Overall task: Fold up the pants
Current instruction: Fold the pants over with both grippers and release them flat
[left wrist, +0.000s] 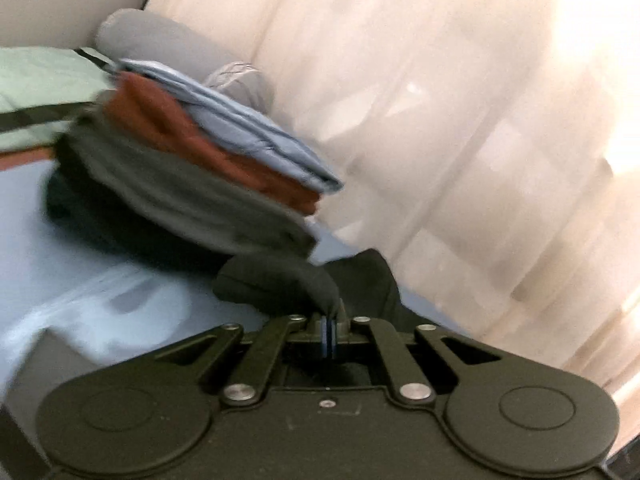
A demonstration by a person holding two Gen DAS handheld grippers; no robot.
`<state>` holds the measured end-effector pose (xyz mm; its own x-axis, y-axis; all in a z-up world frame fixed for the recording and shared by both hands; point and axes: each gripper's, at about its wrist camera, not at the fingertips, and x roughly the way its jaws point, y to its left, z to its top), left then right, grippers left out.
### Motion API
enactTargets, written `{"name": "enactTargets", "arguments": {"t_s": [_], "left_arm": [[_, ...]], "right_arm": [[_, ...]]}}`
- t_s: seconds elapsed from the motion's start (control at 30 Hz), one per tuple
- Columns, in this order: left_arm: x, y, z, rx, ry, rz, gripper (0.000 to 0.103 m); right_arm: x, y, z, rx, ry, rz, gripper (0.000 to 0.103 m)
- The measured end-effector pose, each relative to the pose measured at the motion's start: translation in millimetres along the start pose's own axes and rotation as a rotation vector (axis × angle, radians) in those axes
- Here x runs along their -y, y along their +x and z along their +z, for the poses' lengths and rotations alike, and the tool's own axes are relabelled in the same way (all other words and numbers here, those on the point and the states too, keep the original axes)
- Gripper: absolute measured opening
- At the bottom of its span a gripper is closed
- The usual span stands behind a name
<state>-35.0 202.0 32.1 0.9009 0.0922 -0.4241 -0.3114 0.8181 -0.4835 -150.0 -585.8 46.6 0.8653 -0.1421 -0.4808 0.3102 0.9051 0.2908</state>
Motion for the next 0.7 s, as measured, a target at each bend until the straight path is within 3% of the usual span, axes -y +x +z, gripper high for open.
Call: {"name": "enactTargets", "arguments": {"t_s": [0.1,0.2,0.27,0.3,0.33,0.43,0.47,0.57,0.7], "left_arm": [[-11.8,-16.4,-21.1,-0.051,0.034,0.045,0.103],[-12.4,-3.5,-49.5,-0.177,0.161,0.106,0.103],[-13.8,5.8,-56.8,-0.238,0.168,0.133,0.103],[-14.8,3.0,-54.7,-0.241,0.160,0.125,0.103],[-12.3,-2.4,-49.5,-0.226,0.151,0.109,0.103],[7.3,-12.5,-30.9,-0.162,0.188,0.075,0.103],[17.2,-16.2,-25.5,-0.137,0.212,0.056,0.103],[45.8,-15.5,-8.6,-0.082,0.289,-0.007,0.103],[80.7,15.1,8.0,-0.074,0.375,-0.065,0.103]], "right_arm": [[14.9,5.7,-15.6,-0.132,-0.017,-0.030,0.004],[30.6,29.2,-43.0,-0.318,0.000,-0.110,0.010],[36.5,43.4,-58.6,-0.399,-0.022,-0.139,0.030],[35.5,43.0,-59.6,-0.388,-0.030,-0.138,0.030],[32.3,39.5,-55.9,-0.361,-0.042,-0.147,0.039],[23.3,26.1,-32.5,-0.254,-0.056,-0.149,0.089],[18.4,21.2,-22.9,-0.212,-0.063,-0.147,0.095],[5.9,20.4,6.3,-0.128,-0.080,-0.113,0.099],[-15.1,49.1,41.2,-0.099,-0.051,-0.030,0.101]]}}
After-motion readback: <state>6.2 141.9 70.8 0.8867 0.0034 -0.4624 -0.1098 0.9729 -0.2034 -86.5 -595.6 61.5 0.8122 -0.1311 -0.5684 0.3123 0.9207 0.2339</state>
